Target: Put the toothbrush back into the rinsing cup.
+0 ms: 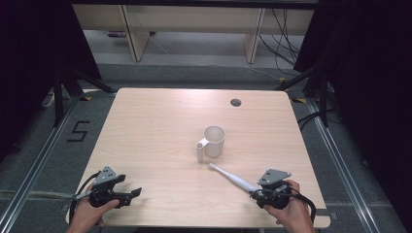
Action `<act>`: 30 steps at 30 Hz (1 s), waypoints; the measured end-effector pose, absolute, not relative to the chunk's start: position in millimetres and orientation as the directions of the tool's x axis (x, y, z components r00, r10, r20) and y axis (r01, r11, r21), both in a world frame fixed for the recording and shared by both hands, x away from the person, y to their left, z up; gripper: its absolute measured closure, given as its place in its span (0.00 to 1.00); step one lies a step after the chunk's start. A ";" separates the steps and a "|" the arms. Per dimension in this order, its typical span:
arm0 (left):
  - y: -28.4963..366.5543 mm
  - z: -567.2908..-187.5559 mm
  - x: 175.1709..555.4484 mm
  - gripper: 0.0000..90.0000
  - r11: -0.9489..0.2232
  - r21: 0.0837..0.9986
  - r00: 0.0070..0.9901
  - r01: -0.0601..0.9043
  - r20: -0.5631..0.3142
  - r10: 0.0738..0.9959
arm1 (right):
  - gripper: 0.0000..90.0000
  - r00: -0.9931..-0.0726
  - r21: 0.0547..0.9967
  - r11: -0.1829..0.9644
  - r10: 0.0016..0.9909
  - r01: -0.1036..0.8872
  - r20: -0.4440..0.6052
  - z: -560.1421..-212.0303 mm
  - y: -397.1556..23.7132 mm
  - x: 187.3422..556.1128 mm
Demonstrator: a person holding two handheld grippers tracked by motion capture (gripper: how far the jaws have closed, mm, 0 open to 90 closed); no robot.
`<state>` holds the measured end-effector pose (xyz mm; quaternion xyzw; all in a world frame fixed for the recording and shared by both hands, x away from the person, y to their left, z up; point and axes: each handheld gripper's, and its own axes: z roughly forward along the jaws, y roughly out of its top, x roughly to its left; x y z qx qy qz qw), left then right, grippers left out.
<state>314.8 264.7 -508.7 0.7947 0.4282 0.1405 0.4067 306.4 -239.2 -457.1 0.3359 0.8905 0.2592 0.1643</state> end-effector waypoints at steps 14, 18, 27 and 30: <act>263.1 -510.1 314.6 0.17 -0.272 0.776 0.580 0.569 -0.144 0.802 | 0.54 -0.762 0.497 0.707 0.635 0.504 -0.130 -457.6 -214.6 333.0; 263.3 -509.8 314.5 0.17 -0.267 0.777 0.577 0.570 -0.147 0.804 | 0.54 -0.774 0.456 0.729 0.621 0.511 -0.126 -459.7 -204.1 342.2; 263.4 -509.3 314.7 0.17 -0.269 0.776 0.578 0.570 -0.146 0.803 | 0.58 -0.810 0.357 0.784 0.575 0.507 -0.114 -467.4 -189.4 362.4; 263.7 -509.9 314.8 0.17 -0.262 0.782 0.578 0.566 -0.148 0.803 | 0.59 -0.824 0.320 0.804 0.556 0.500 -0.110 -468.1 -185.6 369.1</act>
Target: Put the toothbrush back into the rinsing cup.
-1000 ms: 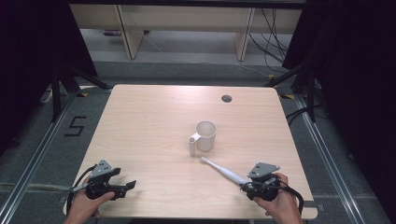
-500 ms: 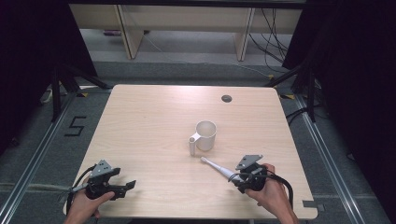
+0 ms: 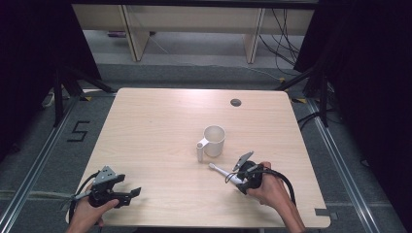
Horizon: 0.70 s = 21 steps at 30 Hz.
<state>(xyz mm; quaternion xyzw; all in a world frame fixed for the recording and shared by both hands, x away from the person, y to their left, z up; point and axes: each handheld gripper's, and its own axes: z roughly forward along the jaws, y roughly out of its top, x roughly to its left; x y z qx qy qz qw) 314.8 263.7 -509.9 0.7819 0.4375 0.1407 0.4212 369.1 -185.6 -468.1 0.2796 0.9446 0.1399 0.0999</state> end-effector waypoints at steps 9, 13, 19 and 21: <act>263.2 -509.3 314.9 0.17 -0.259 0.781 0.576 0.568 -0.152 0.803 | 0.67 -0.841 0.265 0.823 0.536 0.502 -0.072 -475.0 -180.0 379.4; 263.7 -509.1 314.9 0.17 -0.267 0.777 0.577 0.570 -0.148 0.803 | 0.70 -0.842 0.245 0.823 0.538 0.512 -0.048 -476.9 -179.2 381.8; 263.5 -509.3 314.9 0.17 -0.263 0.779 0.576 0.569 -0.150 0.804 | 0.73 -0.849 0.217 0.834 0.527 0.508 -0.039 -476.1 -177.9 386.1; 263.3 -509.1 314.8 0.17 -0.262 0.779 0.576 0.570 -0.152 0.803 | 0.73 -0.850 0.205 0.837 0.526 0.508 -0.040 -475.7 -177.5 386.9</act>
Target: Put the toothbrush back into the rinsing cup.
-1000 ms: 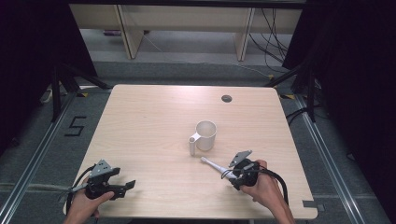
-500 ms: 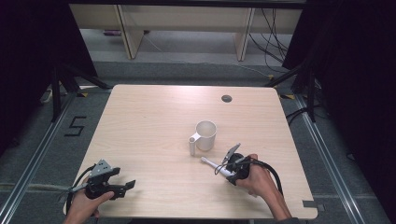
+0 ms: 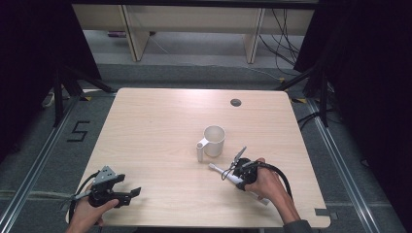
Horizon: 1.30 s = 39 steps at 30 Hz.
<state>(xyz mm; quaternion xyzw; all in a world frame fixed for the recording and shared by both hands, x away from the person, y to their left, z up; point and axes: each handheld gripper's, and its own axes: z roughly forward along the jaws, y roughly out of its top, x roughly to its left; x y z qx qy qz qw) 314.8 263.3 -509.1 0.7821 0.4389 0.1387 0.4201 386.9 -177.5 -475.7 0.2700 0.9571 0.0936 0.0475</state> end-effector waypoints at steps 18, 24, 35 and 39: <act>262.2 -510.0 314.4 0.17 -0.260 0.783 0.576 0.565 -0.149 0.803 | 0.74 -0.865 0.122 0.865 0.496 0.487 -0.068 -475.1 -169.8 391.9; 262.7 -509.7 314.9 0.17 -0.260 0.782 0.575 0.567 -0.150 0.804 | 0.74 -0.859 0.111 0.860 0.507 0.498 -0.069 -474.4 -167.5 390.7; 263.5 -509.9 315.1 0.17 -0.271 0.781 0.584 0.563 -0.145 0.798 | 0.75 -0.864 0.100 0.866 0.497 0.489 -0.080 -474.0 -167.1 389.5; 263.4 -509.3 315.1 0.17 -0.272 0.776 0.581 0.569 -0.146 0.801 | 0.75 -0.847 0.104 0.849 0.527 0.519 -0.076 -472.0 -166.5 386.7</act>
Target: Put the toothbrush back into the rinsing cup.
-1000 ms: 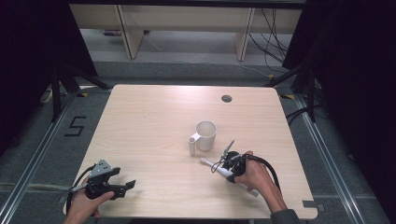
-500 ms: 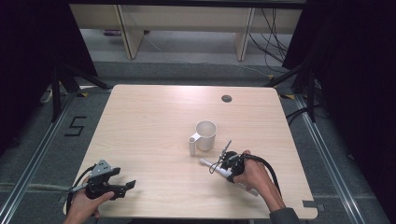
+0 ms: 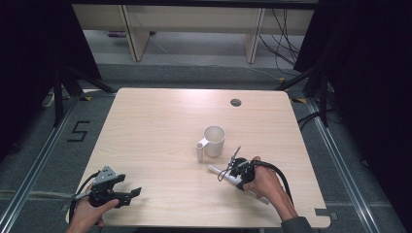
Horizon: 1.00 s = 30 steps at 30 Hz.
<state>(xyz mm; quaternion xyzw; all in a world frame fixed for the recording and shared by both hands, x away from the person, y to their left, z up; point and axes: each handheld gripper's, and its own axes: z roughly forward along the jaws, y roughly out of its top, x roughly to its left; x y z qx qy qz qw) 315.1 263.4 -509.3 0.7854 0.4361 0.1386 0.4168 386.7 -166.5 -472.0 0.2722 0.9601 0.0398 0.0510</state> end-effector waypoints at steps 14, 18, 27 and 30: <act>262.5 -510.5 315.7 0.17 -0.264 0.784 0.583 0.562 -0.149 0.799 | 0.75 -0.855 0.156 0.858 0.507 0.490 -0.105 -452.5 -172.0 381.9; 263.3 -509.3 315.6 0.17 -0.277 0.775 0.584 0.567 -0.143 0.799 | 0.75 -0.844 0.234 0.840 0.524 0.490 -0.116 -440.6 -175.8 378.6; 263.1 -510.3 315.8 0.17 -0.276 0.779 0.586 0.563 -0.141 0.798 | 0.75 -0.832 0.373 0.800 0.542 0.469 -0.116 -413.4 -189.8 374.3; 263.2 -509.8 315.8 0.17 -0.278 0.774 0.584 0.569 -0.143 0.799 | 0.75 -0.824 0.414 0.783 0.553 0.464 -0.122 -407.4 -193.4 375.2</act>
